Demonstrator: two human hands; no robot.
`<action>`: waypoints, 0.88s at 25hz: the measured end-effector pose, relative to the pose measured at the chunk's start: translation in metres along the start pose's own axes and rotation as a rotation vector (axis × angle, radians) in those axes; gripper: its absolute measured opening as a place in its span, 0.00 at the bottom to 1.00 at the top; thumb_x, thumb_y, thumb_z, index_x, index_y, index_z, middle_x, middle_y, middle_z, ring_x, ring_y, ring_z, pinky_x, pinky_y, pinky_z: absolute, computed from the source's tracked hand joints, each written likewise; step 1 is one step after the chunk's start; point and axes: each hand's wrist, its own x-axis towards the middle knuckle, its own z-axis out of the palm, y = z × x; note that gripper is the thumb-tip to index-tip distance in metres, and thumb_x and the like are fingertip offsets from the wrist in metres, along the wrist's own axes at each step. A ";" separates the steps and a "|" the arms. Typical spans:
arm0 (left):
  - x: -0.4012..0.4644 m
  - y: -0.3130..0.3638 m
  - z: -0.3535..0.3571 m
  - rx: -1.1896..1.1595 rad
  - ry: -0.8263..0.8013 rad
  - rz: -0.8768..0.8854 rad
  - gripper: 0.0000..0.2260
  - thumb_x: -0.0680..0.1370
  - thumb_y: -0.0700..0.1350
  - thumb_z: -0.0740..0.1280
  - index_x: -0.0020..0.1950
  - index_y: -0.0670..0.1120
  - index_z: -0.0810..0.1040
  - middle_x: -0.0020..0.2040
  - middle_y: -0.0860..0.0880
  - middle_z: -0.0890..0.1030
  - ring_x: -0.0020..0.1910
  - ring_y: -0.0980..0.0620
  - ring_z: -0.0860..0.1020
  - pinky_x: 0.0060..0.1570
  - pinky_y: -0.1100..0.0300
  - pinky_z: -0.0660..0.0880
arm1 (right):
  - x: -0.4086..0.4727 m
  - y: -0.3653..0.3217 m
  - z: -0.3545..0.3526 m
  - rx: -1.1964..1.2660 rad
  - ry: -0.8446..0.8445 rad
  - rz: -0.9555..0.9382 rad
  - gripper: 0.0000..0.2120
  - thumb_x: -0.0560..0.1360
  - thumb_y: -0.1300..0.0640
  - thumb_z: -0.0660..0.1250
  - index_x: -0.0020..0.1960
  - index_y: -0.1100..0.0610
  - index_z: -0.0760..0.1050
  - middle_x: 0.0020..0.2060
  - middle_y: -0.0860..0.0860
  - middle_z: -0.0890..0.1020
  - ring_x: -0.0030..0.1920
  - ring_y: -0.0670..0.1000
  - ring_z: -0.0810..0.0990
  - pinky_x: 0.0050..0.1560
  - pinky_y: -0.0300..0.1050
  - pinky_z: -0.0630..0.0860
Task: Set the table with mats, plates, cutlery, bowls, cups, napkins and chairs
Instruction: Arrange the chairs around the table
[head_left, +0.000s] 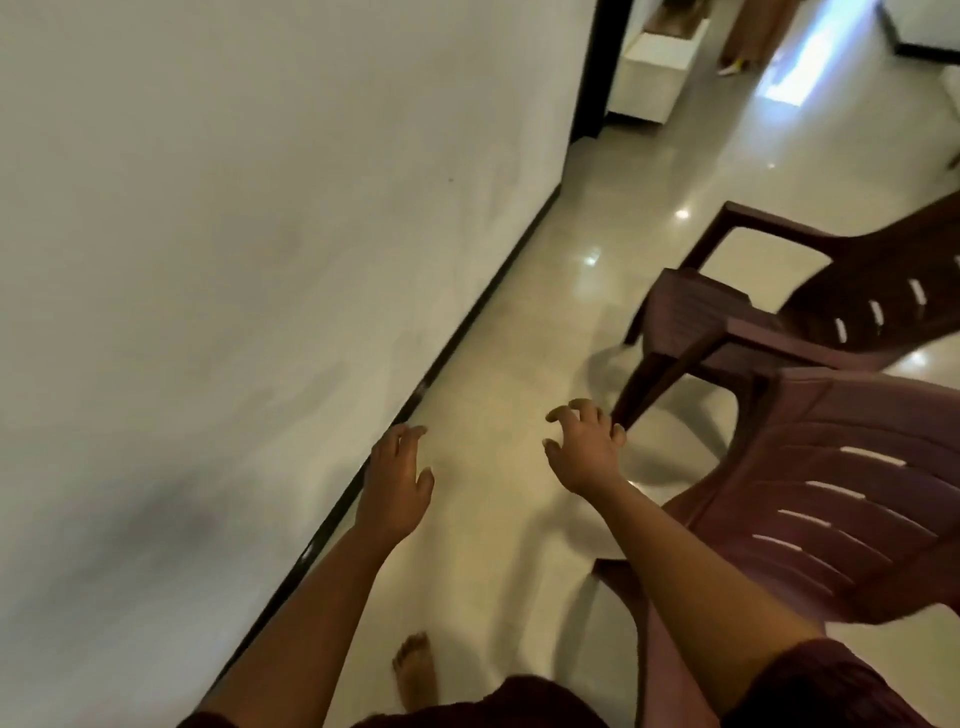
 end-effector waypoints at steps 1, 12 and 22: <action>0.025 0.001 0.001 -0.025 -0.041 0.031 0.23 0.75 0.38 0.68 0.70 0.43 0.69 0.69 0.42 0.69 0.67 0.43 0.67 0.65 0.50 0.67 | 0.010 0.003 -0.001 0.019 0.031 0.061 0.18 0.77 0.51 0.66 0.66 0.48 0.70 0.71 0.51 0.64 0.72 0.56 0.59 0.72 0.61 0.55; 0.194 0.110 0.117 -0.128 -0.529 0.373 0.24 0.77 0.39 0.67 0.72 0.44 0.67 0.71 0.44 0.66 0.69 0.43 0.64 0.66 0.58 0.60 | 0.052 0.096 -0.035 0.057 0.351 0.647 0.23 0.70 0.60 0.66 0.64 0.48 0.70 0.74 0.54 0.60 0.76 0.59 0.53 0.72 0.64 0.53; 0.341 0.346 0.241 -0.066 -0.875 0.880 0.23 0.78 0.42 0.66 0.73 0.47 0.68 0.71 0.45 0.66 0.71 0.46 0.64 0.69 0.56 0.61 | 0.132 0.196 -0.119 0.218 0.708 1.008 0.38 0.70 0.54 0.69 0.74 0.44 0.53 0.76 0.52 0.51 0.77 0.58 0.49 0.72 0.62 0.56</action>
